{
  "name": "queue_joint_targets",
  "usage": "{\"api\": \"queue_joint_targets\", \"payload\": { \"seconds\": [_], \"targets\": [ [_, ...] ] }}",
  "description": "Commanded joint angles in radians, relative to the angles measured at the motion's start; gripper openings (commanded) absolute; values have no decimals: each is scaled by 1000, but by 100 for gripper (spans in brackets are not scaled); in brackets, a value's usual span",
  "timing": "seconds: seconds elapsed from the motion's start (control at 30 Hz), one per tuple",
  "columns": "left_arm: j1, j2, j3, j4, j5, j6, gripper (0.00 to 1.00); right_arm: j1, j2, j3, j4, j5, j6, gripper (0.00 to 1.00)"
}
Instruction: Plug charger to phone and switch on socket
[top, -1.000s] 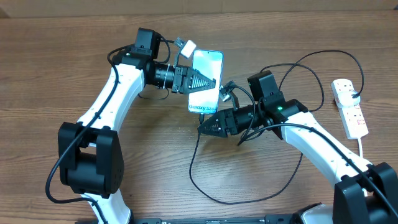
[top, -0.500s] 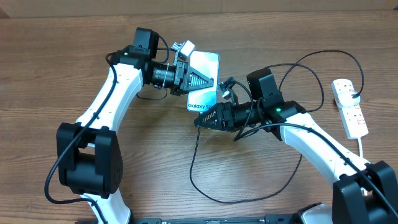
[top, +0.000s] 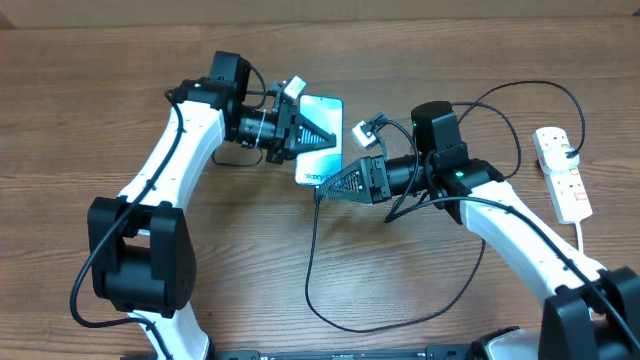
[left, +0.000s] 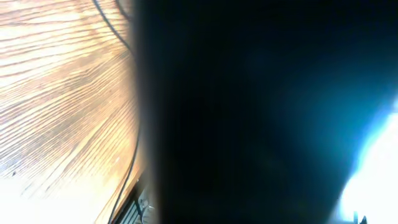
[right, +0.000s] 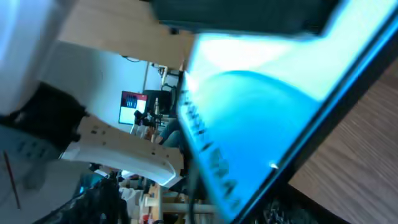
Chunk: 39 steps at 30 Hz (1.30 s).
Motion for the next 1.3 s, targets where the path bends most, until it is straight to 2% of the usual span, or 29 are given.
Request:
{"api": "queue_joint_targets", "payload": {
  "seconds": [0.0, 0.1, 0.23, 0.5, 0.67, 0.83, 1.27],
  "targets": [
    [21, -7, 0, -15, 29, 37, 4, -18, -52, 24, 2, -12, 17, 72],
    [21, -7, 0, -13, 62, 36, 4, -14, -52, 24, -10, 11, 76, 72],
    [21, -7, 0, -7, 71, 35, 4, 5, -52, 24, -35, 65, 150, 63],
    [21, -7, 0, 86, 110, -51, 4, 51, -52, 24, -34, 179, 213, 48],
    [21, -7, 0, 93, 138, -55, 4, 58, -52, 24, -31, 199, 215, 42],
    [21, -7, 0, 92, 145, -55, 5, 58, -52, 24, -31, 198, 215, 31],
    [23, -7, 0, 92, 149, -101, 4, 59, -52, 24, 24, 148, 253, 34]
  ]
}}
